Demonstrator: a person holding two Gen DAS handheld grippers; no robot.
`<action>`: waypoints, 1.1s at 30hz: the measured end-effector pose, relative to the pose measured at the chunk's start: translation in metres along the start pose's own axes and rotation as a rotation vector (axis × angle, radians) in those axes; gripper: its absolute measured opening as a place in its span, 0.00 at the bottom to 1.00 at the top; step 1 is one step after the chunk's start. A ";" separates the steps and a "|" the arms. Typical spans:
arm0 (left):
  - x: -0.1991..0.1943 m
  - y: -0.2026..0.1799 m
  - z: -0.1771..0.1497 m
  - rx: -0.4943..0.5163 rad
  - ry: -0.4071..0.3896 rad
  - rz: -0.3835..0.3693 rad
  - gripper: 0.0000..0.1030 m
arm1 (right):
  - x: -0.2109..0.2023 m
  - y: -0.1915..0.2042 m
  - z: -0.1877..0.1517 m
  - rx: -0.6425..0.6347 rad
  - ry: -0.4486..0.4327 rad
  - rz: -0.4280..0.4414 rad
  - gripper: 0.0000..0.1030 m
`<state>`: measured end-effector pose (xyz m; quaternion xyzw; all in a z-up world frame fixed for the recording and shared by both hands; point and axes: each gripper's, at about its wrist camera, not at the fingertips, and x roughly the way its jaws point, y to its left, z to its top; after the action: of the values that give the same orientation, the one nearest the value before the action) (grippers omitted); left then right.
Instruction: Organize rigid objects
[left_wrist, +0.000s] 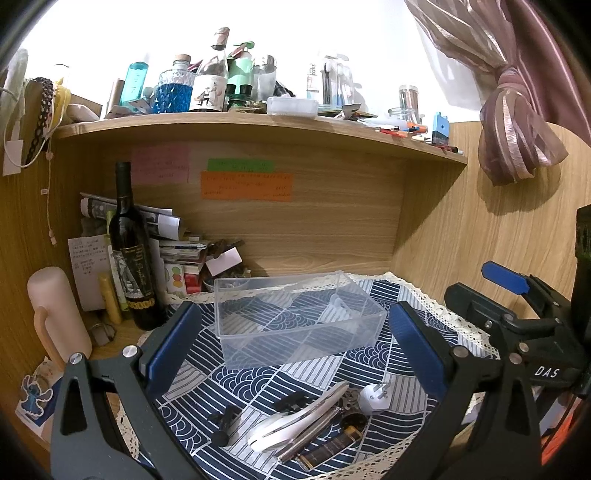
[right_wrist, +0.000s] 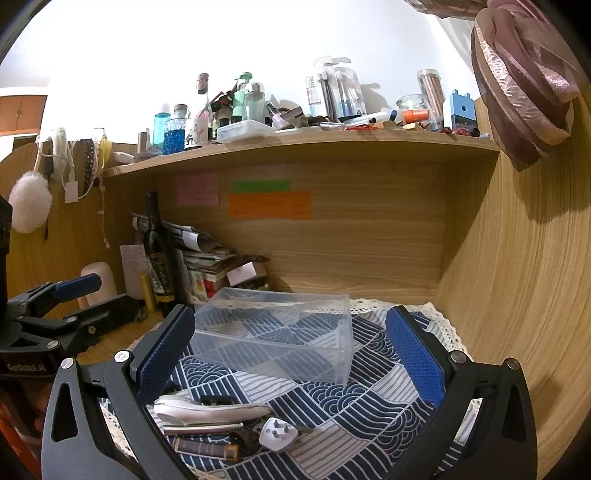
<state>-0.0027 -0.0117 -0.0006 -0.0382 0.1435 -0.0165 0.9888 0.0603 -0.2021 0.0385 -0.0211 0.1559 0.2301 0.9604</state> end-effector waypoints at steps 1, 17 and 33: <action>0.000 0.000 0.000 -0.001 -0.002 0.000 1.00 | 0.000 0.000 0.000 0.000 0.000 0.000 1.00; 0.002 0.000 0.000 0.002 0.012 -0.010 1.00 | -0.001 0.003 0.000 -0.003 0.006 0.026 1.00; 0.010 0.027 -0.004 -0.014 0.073 0.037 0.69 | 0.012 -0.005 -0.014 -0.007 0.063 0.060 0.74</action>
<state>0.0065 0.0142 -0.0091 -0.0418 0.1804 0.0016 0.9827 0.0690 -0.2026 0.0216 -0.0268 0.1859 0.2584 0.9476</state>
